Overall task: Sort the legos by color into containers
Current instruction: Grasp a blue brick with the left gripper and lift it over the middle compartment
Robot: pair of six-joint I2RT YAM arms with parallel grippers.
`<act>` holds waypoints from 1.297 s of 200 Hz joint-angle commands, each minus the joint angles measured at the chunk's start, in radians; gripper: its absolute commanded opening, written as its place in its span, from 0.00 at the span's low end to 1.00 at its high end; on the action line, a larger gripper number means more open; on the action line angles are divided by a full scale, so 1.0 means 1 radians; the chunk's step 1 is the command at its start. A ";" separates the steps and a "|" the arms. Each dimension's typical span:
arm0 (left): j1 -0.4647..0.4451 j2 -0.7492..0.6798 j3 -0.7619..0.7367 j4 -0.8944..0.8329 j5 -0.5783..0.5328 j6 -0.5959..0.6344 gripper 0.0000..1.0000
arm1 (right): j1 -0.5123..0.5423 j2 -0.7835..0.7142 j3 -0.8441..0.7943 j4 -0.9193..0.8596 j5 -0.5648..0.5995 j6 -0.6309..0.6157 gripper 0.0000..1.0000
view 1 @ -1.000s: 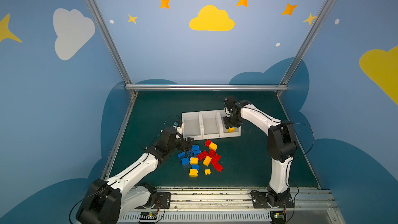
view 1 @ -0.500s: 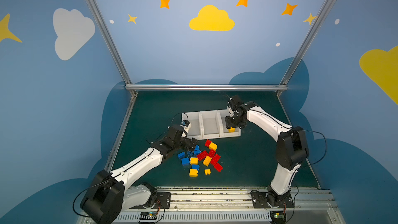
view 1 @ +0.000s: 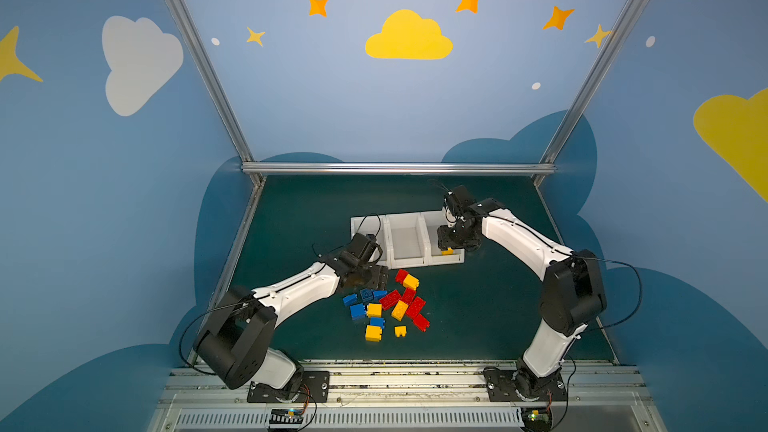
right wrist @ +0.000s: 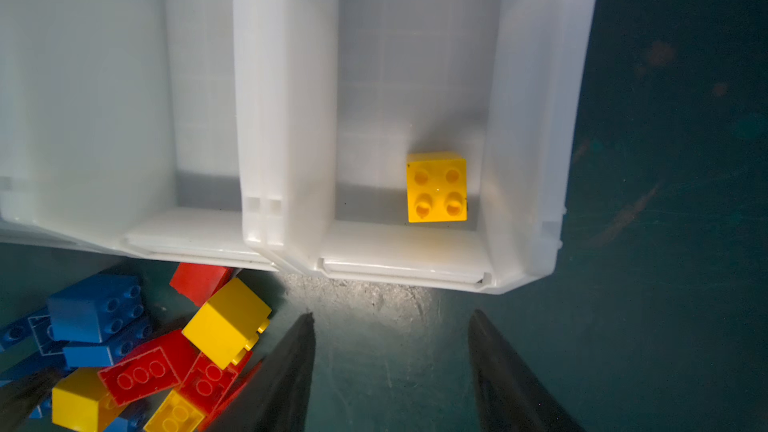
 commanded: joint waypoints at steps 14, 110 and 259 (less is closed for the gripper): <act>-0.021 0.065 0.057 -0.086 -0.009 -0.040 0.84 | -0.007 -0.013 -0.004 -0.007 -0.014 0.003 0.59; -0.048 0.172 0.108 -0.099 -0.050 -0.063 0.68 | -0.007 -0.013 -0.033 0.008 -0.032 0.020 0.59; -0.068 0.157 0.105 -0.059 -0.055 -0.024 0.44 | -0.005 -0.022 -0.041 0.000 -0.025 0.030 0.57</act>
